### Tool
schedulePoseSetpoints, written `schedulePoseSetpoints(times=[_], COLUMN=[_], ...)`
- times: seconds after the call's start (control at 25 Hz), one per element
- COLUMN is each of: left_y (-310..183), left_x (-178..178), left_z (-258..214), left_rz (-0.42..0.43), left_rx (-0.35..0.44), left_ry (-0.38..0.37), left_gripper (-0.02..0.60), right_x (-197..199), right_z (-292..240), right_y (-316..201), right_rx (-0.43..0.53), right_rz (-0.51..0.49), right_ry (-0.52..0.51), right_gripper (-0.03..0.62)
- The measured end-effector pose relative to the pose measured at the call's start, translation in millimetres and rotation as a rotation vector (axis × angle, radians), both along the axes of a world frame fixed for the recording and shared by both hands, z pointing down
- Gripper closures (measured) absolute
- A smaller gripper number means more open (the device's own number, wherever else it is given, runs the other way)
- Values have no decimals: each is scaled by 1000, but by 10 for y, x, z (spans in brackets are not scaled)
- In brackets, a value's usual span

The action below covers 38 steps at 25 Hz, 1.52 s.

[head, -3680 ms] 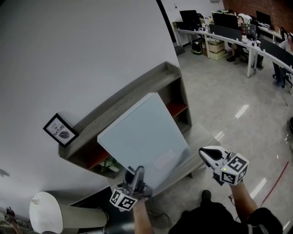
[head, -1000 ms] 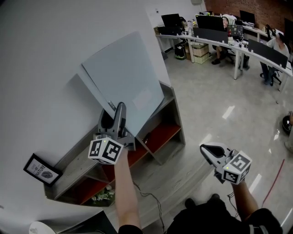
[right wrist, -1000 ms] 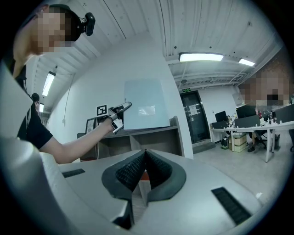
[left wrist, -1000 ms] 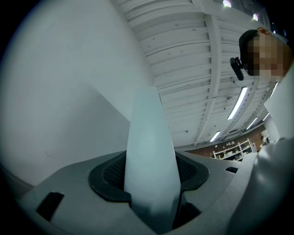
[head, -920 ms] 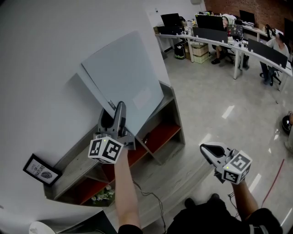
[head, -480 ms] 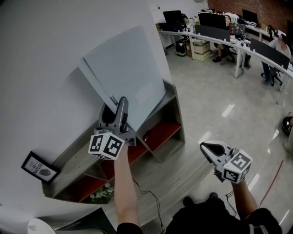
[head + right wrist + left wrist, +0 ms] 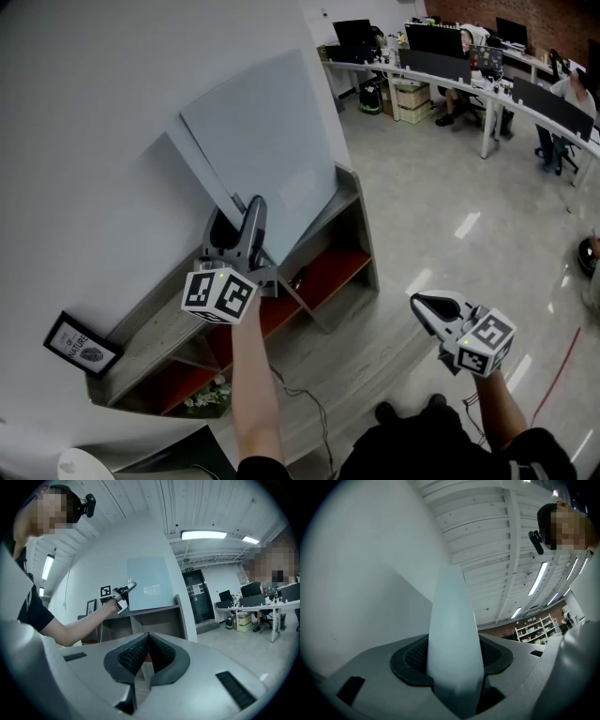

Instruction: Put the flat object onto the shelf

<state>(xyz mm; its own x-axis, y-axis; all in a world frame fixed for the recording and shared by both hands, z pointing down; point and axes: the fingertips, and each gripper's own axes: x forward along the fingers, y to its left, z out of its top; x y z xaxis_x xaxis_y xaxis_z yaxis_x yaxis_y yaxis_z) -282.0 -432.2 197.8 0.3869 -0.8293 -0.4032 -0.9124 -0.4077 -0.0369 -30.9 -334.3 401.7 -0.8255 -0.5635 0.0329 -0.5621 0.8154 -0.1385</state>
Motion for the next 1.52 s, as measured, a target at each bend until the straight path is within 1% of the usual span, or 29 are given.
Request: schedulePoseSetpoints(times=[0.28, 0.48, 0.64, 1.04, 1.32, 1.52], left_y=[-25, -50, -63, -91, -82, -59], left_x=[-18, -24, -32, -16, 7, -7], left_z=[64, 89, 100, 106, 126, 117], left_rz=[3, 6, 11, 14, -3, -15], left_rx=[-13, -15, -26, -74, -62, -56], left_ry=[14, -7, -5, -65, -94, -86], left_gripper=[306, 304, 302, 277, 265, 234], right_x=[37, -16, -32, -115, -126, -126], right_z=[56, 34, 27, 1, -9, -12], right_y=[-1, -1, 8, 44, 73, 99], right_rx=[-13, -9, -9, -8, -2, -4], right_rz=[2, -3, -9, -24, -22, -16], right_ry=[-3, -5, -1, 3, 4, 0], right_gripper=[582, 582, 582, 582, 582, 582])
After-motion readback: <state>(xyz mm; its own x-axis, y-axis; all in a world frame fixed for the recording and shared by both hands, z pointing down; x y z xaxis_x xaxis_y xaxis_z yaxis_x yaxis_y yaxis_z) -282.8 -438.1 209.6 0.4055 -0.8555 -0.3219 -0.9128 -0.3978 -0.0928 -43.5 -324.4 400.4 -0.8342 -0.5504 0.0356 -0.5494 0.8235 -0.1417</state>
